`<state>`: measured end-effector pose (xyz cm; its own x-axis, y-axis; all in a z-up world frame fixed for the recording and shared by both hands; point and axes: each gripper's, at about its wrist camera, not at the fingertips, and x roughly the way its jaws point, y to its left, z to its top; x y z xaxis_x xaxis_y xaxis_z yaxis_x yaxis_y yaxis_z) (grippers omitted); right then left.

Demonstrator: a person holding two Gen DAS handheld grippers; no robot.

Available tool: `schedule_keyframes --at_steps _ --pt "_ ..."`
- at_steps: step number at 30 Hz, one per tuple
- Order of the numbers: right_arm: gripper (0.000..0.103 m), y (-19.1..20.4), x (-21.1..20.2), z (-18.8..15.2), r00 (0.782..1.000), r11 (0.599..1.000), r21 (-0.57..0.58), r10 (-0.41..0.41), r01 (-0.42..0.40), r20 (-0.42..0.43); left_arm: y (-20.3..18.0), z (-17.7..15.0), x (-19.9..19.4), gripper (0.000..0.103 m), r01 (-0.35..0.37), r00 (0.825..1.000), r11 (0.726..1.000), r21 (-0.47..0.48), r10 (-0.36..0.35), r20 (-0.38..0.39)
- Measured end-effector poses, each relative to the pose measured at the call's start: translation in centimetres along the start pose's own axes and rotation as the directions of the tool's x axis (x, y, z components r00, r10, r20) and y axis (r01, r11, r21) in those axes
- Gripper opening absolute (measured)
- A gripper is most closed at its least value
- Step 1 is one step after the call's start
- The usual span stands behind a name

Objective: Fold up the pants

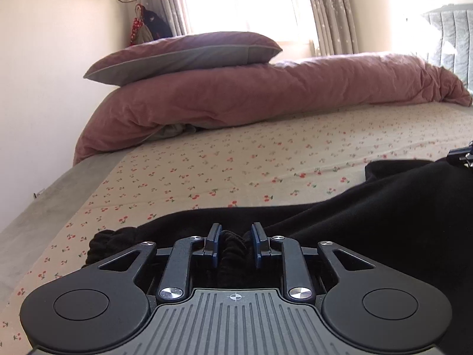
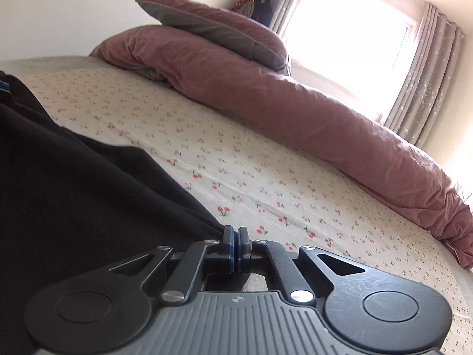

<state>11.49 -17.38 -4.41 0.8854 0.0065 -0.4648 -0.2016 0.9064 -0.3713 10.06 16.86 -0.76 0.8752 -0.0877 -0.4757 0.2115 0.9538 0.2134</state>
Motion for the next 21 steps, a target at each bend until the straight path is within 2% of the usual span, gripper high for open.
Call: schedule_keyframes --at_steps 2,3,4,6,7,9,11,13,15,17,18,20,21 --pt "0.002 -0.3 -0.5 0.4 1.000 1.000 0.024 -0.006 0.006 -0.003 -0.1 0.0 0.3 0.026 -0.007 1.000 1.000 0.004 0.007 -0.024" --pt "0.009 -0.6 -0.9 0.7 1.000 0.999 0.050 0.002 -0.002 -0.005 0.0 0.1 -0.1 0.027 -0.006 1.000 1.000 -0.009 0.005 -0.022" --pt "0.012 -0.9 -1.5 0.9 1.000 0.997 0.076 0.018 -0.018 -0.005 0.3 0.3 -0.6 0.030 0.003 1.000 0.999 -0.034 -0.003 -0.018" --pt "0.034 -1.5 -2.8 1.1 0.999 0.992 0.115 0.052 -0.052 0.006 0.8 0.6 -1.9 0.036 0.015 1.000 0.997 -0.077 -0.015 -0.002" --pt "0.036 -1.4 -3.5 1.2 0.998 0.989 0.130 0.069 -0.069 0.008 0.9 0.8 -2.6 0.042 0.015 1.000 0.996 -0.093 -0.014 0.013" --pt "0.037 -1.3 -4.8 1.4 0.993 0.982 0.151 0.113 -0.114 0.013 0.6 1.2 -4.1 0.050 0.030 0.998 0.993 -0.113 -0.023 0.059" --pt "0.037 -1.0 -5.8 1.4 0.984 0.970 0.167 0.175 -0.175 0.017 0.0 1.6 -5.5 0.053 0.067 0.993 0.991 -0.111 -0.056 0.099" --pt "0.038 0.0 -6.6 1.4 0.960 0.945 0.175 0.280 -0.277 0.011 -1.1 1.7 -6.1 0.053 0.135 0.987 0.986 -0.100 -0.125 0.102" --pt "0.038 1.3 -7.2 1.0 0.927 0.915 0.166 0.374 -0.368 -0.005 -2.2 1.3 -5.8 0.053 0.204 0.978 0.975 -0.087 -0.198 0.068" --pt "0.038 2.5 -7.8 0.4 0.903 0.897 0.126 0.429 -0.423 -0.031 -3.2 0.5 -5.1 0.053 0.264 0.964 0.962 -0.072 -0.263 0.028" --pt "0.038 3.0 -8.1 -0.2 0.897 0.896 0.089 0.440 -0.435 -0.049 -3.5 -0.1 -4.6 0.053 0.284 0.959 0.957 -0.063 -0.284 0.002" --pt "0.039 3.3 -8.9 -1.5 0.898 0.900 0.030 0.435 -0.434 -0.058 -3.4 -1.6 -3.7 0.053 0.293 0.953 0.955 -0.055 -0.296 -0.063" --pt "0.039 3.0 -9.3 -2.1 0.894 0.896 0.020 0.445 -0.444 -0.057 -3.2 -2.3 -3.6 0.053 0.292 0.953 0.956 -0.036 -0.294 -0.071"
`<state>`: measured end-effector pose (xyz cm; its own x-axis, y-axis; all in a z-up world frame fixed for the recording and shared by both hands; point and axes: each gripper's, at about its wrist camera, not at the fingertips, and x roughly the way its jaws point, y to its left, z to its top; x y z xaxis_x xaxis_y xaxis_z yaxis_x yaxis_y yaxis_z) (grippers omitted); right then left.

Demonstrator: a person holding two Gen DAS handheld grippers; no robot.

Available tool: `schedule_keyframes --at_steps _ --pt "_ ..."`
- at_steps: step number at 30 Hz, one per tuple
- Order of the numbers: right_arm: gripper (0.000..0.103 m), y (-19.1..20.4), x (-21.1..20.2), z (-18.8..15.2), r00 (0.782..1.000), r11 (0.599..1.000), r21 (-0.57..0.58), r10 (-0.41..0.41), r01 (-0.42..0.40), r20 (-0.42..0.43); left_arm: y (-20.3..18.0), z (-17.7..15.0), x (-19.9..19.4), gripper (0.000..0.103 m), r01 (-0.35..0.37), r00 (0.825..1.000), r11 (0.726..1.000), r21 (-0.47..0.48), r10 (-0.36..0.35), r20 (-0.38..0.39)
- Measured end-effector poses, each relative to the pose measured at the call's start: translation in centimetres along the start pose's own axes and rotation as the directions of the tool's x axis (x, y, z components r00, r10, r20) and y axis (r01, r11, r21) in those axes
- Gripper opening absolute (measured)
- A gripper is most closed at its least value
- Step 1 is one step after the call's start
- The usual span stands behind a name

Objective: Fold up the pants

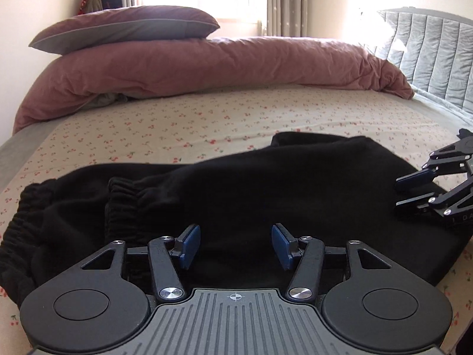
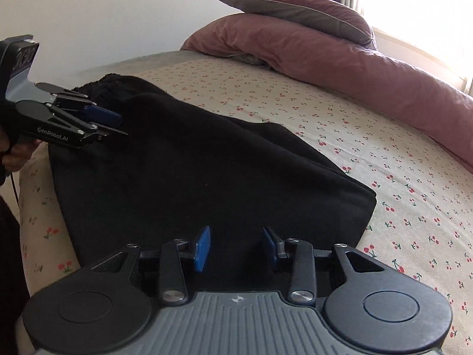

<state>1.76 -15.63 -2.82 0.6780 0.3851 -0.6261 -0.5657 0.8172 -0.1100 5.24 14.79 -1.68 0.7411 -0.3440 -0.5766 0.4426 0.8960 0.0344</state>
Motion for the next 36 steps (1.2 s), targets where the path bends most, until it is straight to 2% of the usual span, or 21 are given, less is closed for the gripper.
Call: schedule_keyframes --at_steps 2,3,7,10,12,15,17,19,20,21,22,25,27,30,31,34,36 --pt "0.038 -0.9 -1.0 -0.7 1.000 1.000 0.018 0.016 -0.016 -0.005 0.0 -1.0 -0.3 0.053 -0.030 1.000 0.997 0.071 0.030 -0.004" --pt "0.038 -1.6 -1.5 -1.0 1.000 0.999 0.049 0.020 -0.020 -0.006 0.0 -1.1 -0.5 0.054 -0.039 0.999 0.996 0.077 0.040 -0.010" --pt "0.039 -3.5 -3.6 -0.8 1.000 0.986 0.165 0.020 -0.017 -0.016 0.2 -0.6 -1.6 0.054 -0.051 0.999 0.999 0.002 0.051 -0.016" --pt "0.050 -4.9 -5.2 -0.5 0.999 0.955 0.295 0.044 -0.042 -0.002 -0.1 0.3 -2.4 0.063 0.017 1.000 0.997 -0.072 -0.016 0.025" --pt "0.069 -5.9 -6.0 -0.9 0.997 0.912 0.403 0.083 -0.078 0.004 -0.9 0.9 -2.6 0.070 0.069 0.997 0.992 -0.102 -0.065 0.042" --pt "0.070 -6.9 -6.2 -1.7 0.989 0.848 0.514 0.146 -0.133 0.014 -2.8 1.5 -2.3 0.078 0.126 0.992 0.986 -0.114 -0.121 0.043" --pt "0.070 -7.4 -6.0 -2.3 0.981 0.796 0.582 0.195 -0.167 0.015 -4.4 1.6 -2.0 0.078 0.161 0.987 0.982 -0.093 -0.158 0.038" --pt "0.070 -7.9 -5.4 -3.3 0.961 0.707 0.672 0.276 -0.218 0.021 -6.1 1.7 -1.7 0.080 0.191 0.981 0.980 -0.061 -0.189 0.036" --pt "0.070 -8.1 -5.0 -3.9 0.941 0.642 0.722 0.338 -0.257 0.034 -6.9 1.6 -1.6 0.081 0.205 0.978 0.978 -0.046 -0.204 0.034" --pt "0.069 -8.2 -4.5 -4.5 0.921 0.586 0.758 0.388 -0.285 0.046 -7.7 1.6 -1.5 0.082 0.220 0.975 0.975 -0.033 -0.219 0.032" --pt "0.069 -8.1 -4.2 -5.0 0.911 0.558 0.778 0.409 -0.290 0.046 -8.5 1.5 -1.3 0.082 0.237 0.971 0.971 -0.019 -0.236 0.028" --pt "0.063 -8.0 -3.6 -6.0 0.897 0.508 0.815 0.441 -0.279 0.033 -10.4 1.0 -0.5 0.082 0.286 0.958 0.958 0.003 -0.286 -0.012" --pt "0.051 -8.3 -3.2 -6.7 0.888 0.463 0.843 0.457 -0.276 0.040 -11.6 0.7 -0.1 0.082 0.310 0.950 0.951 0.021 -0.309 -0.036" --pt "0.030 -8.6 -3.6 -6.3 0.887 0.454 0.849 0.461 -0.271 0.036 -13.1 0.4 -0.2 0.082 0.305 0.952 0.950 0.074 -0.303 -0.031" --pt "0.027 -8.7 -3.9 -6.1 0.886 0.448 0.850 0.461 -0.278 0.047 -13.4 0.4 -0.3 0.082 0.300 0.954 0.949 0.094 -0.299 -0.022" --pt "0.024 -8.5 -4.5 -4.9 0.891 0.466 0.833 0.448 -0.298 0.069 -14.0 0.6 -1.1 0.082 0.302 0.952 0.943 0.137 -0.306 0.011" --pt "0.024 -8.2 -4.7 -4.0 0.895 0.487 0.818 0.440 -0.307 0.075 -14.4 0.8 -1.5 0.082 0.333 0.940 0.931 0.151 -0.340 0.026"
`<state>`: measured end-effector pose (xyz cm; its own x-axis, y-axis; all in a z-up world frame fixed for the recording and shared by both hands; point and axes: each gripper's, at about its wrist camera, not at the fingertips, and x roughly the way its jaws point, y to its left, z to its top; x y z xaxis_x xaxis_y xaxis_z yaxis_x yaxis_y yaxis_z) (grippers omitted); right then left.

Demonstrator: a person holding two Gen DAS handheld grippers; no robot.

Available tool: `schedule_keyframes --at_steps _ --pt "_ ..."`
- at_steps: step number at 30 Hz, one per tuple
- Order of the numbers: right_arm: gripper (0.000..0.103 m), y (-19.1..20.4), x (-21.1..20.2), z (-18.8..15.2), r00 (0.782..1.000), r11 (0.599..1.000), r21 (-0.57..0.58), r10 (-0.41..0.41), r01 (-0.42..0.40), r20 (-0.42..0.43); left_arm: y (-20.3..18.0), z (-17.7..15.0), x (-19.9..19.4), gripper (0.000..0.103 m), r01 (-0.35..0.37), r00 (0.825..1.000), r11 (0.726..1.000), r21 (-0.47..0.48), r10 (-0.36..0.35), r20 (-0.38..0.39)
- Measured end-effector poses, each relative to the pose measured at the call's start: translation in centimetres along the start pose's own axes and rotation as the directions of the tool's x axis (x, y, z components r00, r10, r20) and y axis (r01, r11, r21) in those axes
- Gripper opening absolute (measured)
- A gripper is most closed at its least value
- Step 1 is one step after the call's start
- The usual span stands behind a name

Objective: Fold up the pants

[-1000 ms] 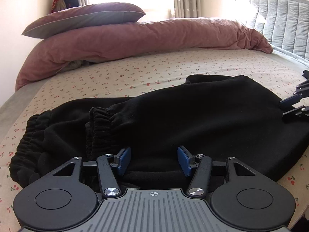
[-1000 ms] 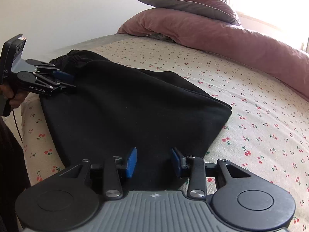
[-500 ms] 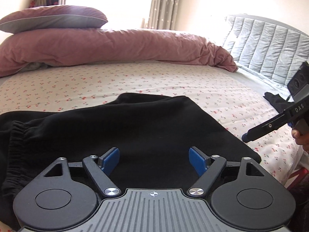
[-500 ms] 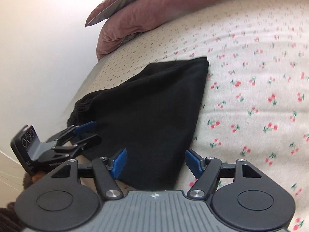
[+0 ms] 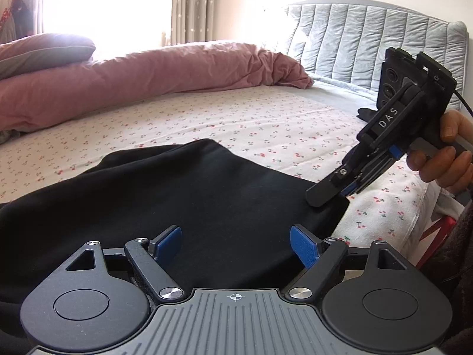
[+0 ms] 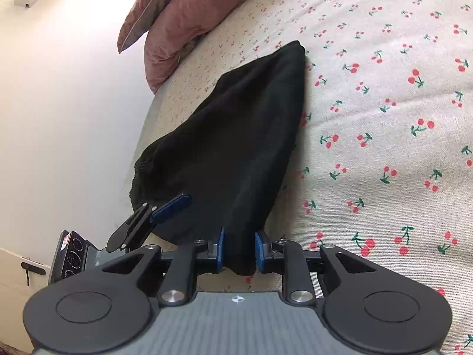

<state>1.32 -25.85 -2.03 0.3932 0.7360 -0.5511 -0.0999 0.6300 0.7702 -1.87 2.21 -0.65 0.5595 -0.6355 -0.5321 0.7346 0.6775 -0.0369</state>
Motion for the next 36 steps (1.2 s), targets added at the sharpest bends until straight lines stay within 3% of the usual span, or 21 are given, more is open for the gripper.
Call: schedule_keyframes --at_steps 3,5,8,13,17,20,22,27,31,32,35,36 --pt "0.024 1.0 0.0 0.7 1.000 1.000 -0.006 0.018 -0.018 0.020 -1.1 0.3 0.1 0.083 0.070 0.998 0.997 0.034 -0.070 0.009" --pt "0.024 1.6 0.0 1.1 0.999 0.999 -0.013 0.033 -0.033 0.029 -2.3 0.4 0.4 0.083 0.073 0.997 0.994 0.076 -0.074 0.016" --pt "0.024 2.2 0.1 1.5 0.999 0.999 -0.032 0.045 -0.044 0.030 -3.9 0.5 1.2 0.083 0.017 0.999 0.991 0.132 -0.022 0.035" --pt "0.029 1.9 0.2 2.3 0.999 0.999 -0.032 0.037 -0.036 0.028 -5.2 0.3 3.8 0.078 -0.136 0.991 0.975 0.175 0.132 0.033" --pt "0.041 -0.2 0.2 3.2 1.000 1.000 -0.019 -0.010 0.010 0.029 -4.6 -0.2 5.0 0.071 -0.174 0.983 0.970 0.168 0.181 -0.025" --pt "0.051 -1.8 1.0 4.3 0.994 0.996 -0.017 -0.092 0.093 0.058 -4.1 -0.5 5.1 0.069 -0.181 0.981 0.974 0.135 0.188 -0.043" --pt "0.051 -3.1 1.7 5.2 0.993 0.996 -0.003 -0.092 0.092 0.071 -4.1 -0.5 5.1 0.065 -0.187 0.980 0.974 0.131 0.194 -0.037" --pt "0.044 -5.6 3.4 7.7 0.991 0.998 0.056 -0.013 0.006 0.134 -5.3 -0.7 5.1 0.054 -0.220 0.975 0.960 0.174 0.224 -0.004" --pt "0.039 -6.1 4.5 9.0 0.978 0.993 0.112 -0.004 -0.020 0.207 -5.8 -0.8 5.1 0.050 -0.242 0.969 0.952 0.185 0.246 0.005" --pt "0.036 -6.1 4.8 9.2 0.975 0.992 0.125 -0.010 -0.018 0.222 -5.9 -0.7 5.1 0.050 -0.246 0.968 0.951 0.187 0.250 0.005" --pt "0.011 -5.4 5.2 9.4 0.959 0.989 0.140 -0.092 0.055 0.270 -6.1 -0.7 5.1 0.041 -0.266 0.963 0.949 0.171 0.268 0.008" --pt "0.008 -4.5 5.1 9.2 0.945 0.983 0.140 -0.158 0.121 0.287 -6.4 -0.6 5.1 0.029 -0.278 0.960 0.945 0.169 0.281 0.010"
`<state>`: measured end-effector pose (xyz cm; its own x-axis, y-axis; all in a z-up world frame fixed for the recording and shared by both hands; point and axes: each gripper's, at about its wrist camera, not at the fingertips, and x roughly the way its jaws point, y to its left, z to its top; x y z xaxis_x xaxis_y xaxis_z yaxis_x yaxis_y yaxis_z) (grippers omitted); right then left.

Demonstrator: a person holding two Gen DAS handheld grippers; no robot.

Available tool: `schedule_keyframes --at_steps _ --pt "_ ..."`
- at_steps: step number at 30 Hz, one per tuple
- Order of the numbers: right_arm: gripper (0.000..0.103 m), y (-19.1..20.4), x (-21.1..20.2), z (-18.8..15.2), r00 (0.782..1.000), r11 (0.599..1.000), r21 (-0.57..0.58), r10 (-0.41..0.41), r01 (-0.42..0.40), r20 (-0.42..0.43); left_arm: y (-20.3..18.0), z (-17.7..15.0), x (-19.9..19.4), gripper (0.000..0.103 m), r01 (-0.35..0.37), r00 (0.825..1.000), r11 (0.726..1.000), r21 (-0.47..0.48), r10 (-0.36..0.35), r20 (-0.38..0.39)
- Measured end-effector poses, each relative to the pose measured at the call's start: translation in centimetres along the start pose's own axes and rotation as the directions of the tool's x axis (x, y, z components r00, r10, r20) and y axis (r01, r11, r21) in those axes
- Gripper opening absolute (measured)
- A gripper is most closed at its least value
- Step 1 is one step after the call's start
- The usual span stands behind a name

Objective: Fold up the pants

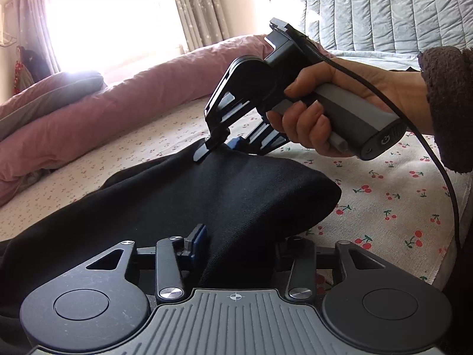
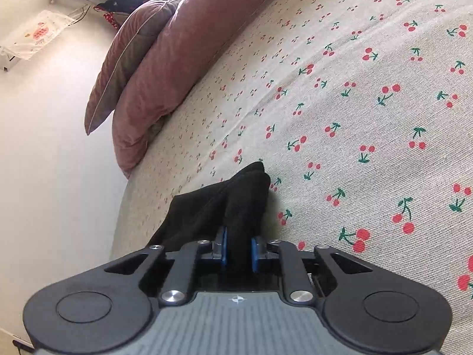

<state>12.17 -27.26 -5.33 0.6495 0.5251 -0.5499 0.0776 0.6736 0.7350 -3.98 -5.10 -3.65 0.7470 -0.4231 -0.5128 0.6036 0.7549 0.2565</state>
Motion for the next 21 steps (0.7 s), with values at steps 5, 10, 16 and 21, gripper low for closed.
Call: schedule_keyframes --at_steps 5,10,16,21 --pt "0.007 1.3 -3.7 1.1 0.999 0.997 -0.081 -0.004 0.008 0.054 -0.5 2.1 -0.6 0.013 -0.020 0.999 1.000 0.007 0.020 -0.036" --pt "0.007 -2.2 -8.9 2.9 0.993 1.000 -0.008 -0.018 0.019 0.117 -2.6 4.8 -1.1 0.012 0.069 0.997 0.998 -0.016 -0.068 0.028" --pt "0.007 -7.0 -15.7 3.0 0.975 0.990 0.124 -0.088 0.064 0.205 -6.5 7.3 0.1 0.012 0.232 0.971 0.970 -0.071 -0.226 0.084" --pt "0.007 -7.6 -17.8 2.2 0.965 0.985 0.135 -0.137 0.109 0.222 -8.0 7.5 0.7 0.012 0.314 0.948 0.940 -0.132 -0.302 0.105"
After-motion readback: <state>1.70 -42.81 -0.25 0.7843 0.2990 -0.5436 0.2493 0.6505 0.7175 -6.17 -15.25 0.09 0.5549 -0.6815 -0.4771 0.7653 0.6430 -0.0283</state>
